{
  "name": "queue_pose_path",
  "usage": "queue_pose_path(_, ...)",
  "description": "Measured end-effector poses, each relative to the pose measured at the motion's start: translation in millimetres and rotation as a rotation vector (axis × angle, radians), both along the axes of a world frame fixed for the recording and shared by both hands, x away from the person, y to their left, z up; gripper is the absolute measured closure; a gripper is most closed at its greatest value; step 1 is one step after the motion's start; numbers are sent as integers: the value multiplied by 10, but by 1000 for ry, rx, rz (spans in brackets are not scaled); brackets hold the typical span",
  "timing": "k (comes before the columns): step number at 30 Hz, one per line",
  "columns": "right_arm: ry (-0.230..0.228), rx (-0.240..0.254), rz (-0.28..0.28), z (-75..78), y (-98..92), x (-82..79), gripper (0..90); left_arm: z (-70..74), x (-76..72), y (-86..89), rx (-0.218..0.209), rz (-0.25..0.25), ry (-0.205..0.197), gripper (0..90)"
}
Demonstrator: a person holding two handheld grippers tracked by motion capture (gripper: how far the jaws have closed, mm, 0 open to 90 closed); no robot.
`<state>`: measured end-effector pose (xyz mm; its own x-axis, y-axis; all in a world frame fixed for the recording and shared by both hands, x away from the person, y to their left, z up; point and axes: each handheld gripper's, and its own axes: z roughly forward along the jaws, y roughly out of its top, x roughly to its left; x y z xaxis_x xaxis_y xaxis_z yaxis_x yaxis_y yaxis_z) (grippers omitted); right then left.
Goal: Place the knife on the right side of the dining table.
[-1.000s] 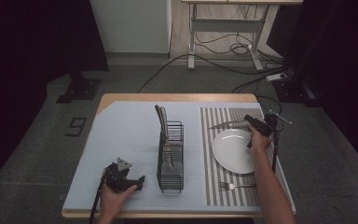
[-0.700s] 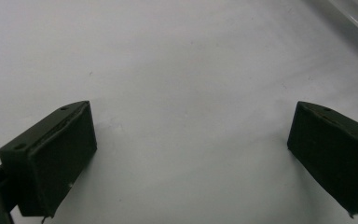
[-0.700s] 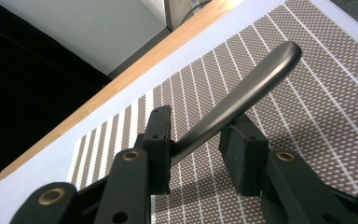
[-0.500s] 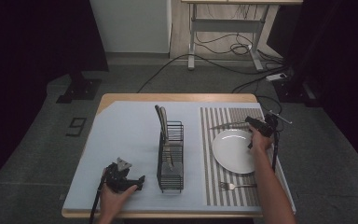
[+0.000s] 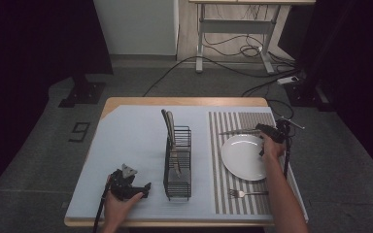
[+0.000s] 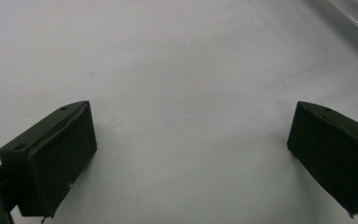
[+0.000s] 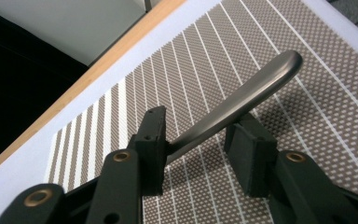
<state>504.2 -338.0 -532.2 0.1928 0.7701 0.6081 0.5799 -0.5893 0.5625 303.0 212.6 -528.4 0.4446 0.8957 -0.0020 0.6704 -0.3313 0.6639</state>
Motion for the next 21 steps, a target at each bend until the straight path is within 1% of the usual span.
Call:
queue_pose_path(3,7,9,-1,-2,-10,1,582,0,0,0,0,0,0,6)
queue_pose_path(4,7,6,7,3,-13,2,560,0,0,-1,0,0,-1,5)
queue_pose_path(5,7,6,7,3,-13,2,560,0,0,0,0,0,0,5)
queue_pose_path(6,4,4,14,4,-14,2,549,0,0,-1,0,1,0,5)
queue_pose_path(8,7,-17,23,22,-24,-8,522,0,0,0,0,0,0,6)
queue_pose_path(11,7,-14,21,36,-44,-20,512,0,0,-1,0,0,0,6)
queue_pose_path(13,1,-23,20,59,-62,-34,508,0,0,0,0,0,0,6)
queue_pose_path(14,-11,-40,22,94,-71,-48,504,0,0,0,0,0,0,5)
queue_pose_path(16,-15,-46,26,109,-73,-53,501,0,0,-1,0,1,0,5)
queue_pose_path(17,-27,-60,34,131,-70,-55,493,0,0,-1,0,1,0,5)
queue_pose_path(19,-35,-113,54,166,-50,-47,482,0,0,0,0,0,0,5)
queue_pose_path(21,-26,-140,82,206,-36,-23,477,-1,0,-1,0,0,-1,5)
